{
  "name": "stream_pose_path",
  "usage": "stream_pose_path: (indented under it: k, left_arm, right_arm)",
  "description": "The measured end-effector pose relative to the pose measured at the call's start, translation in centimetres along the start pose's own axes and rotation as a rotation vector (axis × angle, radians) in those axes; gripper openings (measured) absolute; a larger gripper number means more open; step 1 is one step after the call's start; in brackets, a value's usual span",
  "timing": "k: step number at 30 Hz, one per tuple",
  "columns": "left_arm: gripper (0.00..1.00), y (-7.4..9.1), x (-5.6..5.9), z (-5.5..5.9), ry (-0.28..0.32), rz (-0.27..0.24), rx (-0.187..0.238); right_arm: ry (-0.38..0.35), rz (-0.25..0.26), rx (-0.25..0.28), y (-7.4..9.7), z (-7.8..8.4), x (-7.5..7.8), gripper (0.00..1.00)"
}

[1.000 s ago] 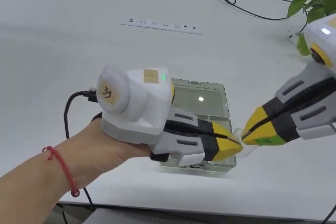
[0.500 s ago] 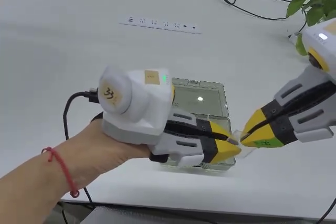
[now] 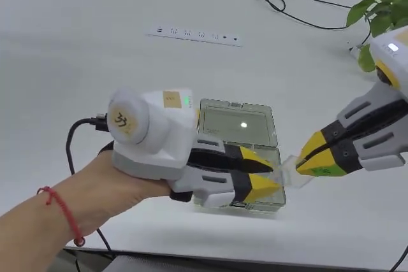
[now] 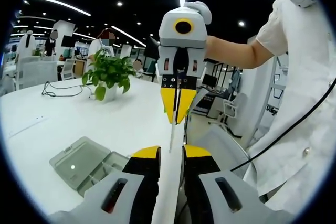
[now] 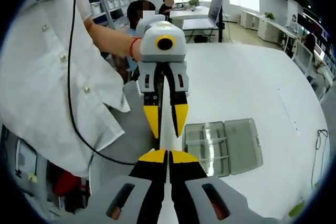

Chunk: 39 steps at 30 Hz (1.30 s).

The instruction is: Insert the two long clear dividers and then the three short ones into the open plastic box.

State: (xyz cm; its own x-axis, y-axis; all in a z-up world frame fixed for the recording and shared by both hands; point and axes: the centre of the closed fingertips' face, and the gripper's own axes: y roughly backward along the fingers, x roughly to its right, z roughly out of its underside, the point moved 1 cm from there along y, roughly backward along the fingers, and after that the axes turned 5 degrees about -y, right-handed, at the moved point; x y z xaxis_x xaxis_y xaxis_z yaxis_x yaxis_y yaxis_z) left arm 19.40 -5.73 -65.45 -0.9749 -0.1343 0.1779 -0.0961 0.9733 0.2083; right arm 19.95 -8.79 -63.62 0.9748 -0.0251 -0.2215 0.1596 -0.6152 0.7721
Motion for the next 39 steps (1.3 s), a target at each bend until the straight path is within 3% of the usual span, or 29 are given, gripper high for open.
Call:
stream_pose_path:
  k: [22, 39]
  left_arm:
    - [0.49, 3.5, -3.1, 2.6, 0.004, -0.153, -0.041]
    - [0.82, 5.0, -3.8, 5.2, -0.019, -0.188, -0.122]
  right_arm:
    - [0.017, 0.082, -0.095, -0.9, 2.4, 2.6, 0.03]
    - [0.036, 0.127, -0.154, -2.5, 3.9, 5.5, 0.03]
